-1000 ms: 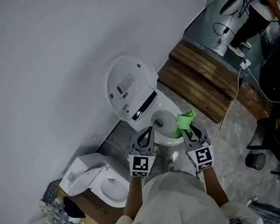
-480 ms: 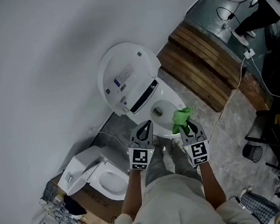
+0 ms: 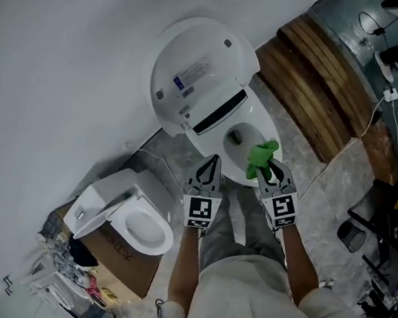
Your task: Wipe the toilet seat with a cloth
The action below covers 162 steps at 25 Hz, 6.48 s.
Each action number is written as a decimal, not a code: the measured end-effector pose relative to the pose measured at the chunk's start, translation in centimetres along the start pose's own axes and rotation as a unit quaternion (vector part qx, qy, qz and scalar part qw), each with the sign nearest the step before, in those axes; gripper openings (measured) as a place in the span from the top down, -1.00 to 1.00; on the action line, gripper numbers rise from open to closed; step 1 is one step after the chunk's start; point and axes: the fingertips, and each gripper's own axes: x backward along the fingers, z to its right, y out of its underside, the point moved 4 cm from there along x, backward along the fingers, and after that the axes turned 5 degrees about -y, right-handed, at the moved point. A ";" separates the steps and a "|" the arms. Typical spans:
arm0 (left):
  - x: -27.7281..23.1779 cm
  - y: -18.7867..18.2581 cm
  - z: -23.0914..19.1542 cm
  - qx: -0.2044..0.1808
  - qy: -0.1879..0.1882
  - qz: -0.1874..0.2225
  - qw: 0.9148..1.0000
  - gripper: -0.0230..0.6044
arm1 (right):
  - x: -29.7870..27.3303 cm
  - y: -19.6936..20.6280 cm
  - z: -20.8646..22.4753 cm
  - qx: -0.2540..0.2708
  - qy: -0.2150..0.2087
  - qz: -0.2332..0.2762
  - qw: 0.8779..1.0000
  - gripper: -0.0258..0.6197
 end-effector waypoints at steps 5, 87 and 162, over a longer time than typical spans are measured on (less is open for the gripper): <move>-0.7 3.9 -0.3 0.030 -0.050 -0.018 0.998 0.89 | -2.9 3.3 -0.2 0.010 -0.052 -0.021 0.998 0.62; -5.1 30.5 1.3 0.045 -0.003 -0.162 0.986 0.89 | -20.5 31.2 -8.6 -0.021 -0.106 -0.188 0.976 0.62; -11.9 28.8 20.8 -0.012 0.165 -0.203 0.965 0.89 | -2.3 40.9 4.1 -0.136 0.066 -0.225 0.962 0.62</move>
